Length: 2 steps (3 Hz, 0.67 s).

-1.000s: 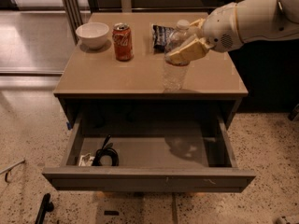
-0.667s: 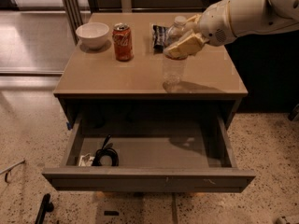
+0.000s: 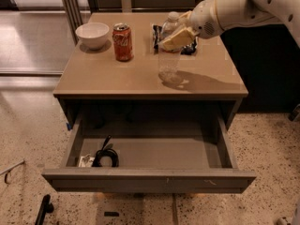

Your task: Pick water bottle from top drawer and place on counter

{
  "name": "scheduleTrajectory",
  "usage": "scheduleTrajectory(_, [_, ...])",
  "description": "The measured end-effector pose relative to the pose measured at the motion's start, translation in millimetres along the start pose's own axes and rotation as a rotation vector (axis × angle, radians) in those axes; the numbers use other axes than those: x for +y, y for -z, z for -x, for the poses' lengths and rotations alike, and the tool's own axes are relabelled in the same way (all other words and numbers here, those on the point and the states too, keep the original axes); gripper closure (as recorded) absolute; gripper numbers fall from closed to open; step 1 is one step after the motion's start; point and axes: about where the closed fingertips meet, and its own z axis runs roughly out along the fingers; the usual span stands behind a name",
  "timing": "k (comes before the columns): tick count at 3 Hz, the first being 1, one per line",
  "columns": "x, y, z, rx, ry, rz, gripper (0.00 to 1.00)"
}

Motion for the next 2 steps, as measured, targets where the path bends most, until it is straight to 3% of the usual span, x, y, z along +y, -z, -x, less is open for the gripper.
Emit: scheduleTrajectory(2, [-13.9,-17.1,-12.1,-0.011,-0.129,0.031,1.00])
